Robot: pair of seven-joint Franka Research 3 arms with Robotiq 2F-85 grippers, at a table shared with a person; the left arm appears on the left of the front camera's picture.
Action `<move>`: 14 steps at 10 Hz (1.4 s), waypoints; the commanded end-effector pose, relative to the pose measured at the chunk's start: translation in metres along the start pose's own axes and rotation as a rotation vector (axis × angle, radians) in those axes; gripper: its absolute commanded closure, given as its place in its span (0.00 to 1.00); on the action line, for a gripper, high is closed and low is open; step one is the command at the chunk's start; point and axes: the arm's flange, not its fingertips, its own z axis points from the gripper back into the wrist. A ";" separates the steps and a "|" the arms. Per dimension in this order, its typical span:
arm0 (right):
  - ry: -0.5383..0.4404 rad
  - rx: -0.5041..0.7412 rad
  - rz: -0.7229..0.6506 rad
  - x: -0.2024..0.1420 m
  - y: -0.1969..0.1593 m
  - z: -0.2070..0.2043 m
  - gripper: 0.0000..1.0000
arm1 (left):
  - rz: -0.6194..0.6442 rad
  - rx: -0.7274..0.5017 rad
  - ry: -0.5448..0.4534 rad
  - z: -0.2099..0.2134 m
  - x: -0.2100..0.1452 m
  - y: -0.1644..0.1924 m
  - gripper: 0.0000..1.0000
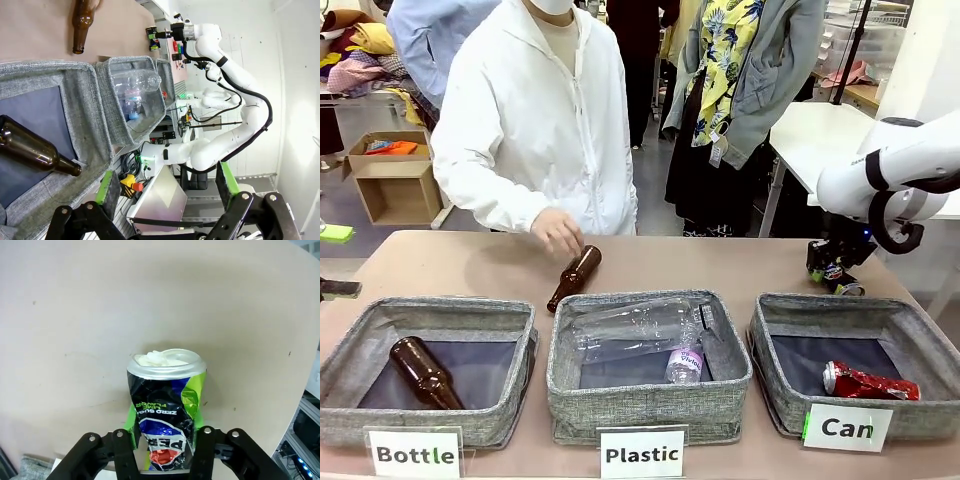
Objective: Sort the can waste into the basket.
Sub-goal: Pick up the can waste from the table and place it in the right Fabric basket.
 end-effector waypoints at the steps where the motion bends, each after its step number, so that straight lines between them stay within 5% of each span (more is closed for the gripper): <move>1: 0.021 -0.020 -0.013 0.009 -0.001 0.002 1.00 | 0.008 -0.004 0.004 0.002 -0.003 -0.003 0.00; 6: -0.116 -0.006 0.122 -0.016 0.002 0.058 1.00 | 0.008 -0.004 0.004 0.002 -0.003 -0.003 0.00; 11: -0.264 0.208 0.723 -0.117 0.029 0.145 1.00 | 0.008 -0.004 0.004 0.002 -0.003 -0.003 0.00; 14: -0.061 0.309 1.182 -0.153 0.048 0.133 1.00 | 0.008 -0.004 0.004 0.002 -0.003 -0.003 0.00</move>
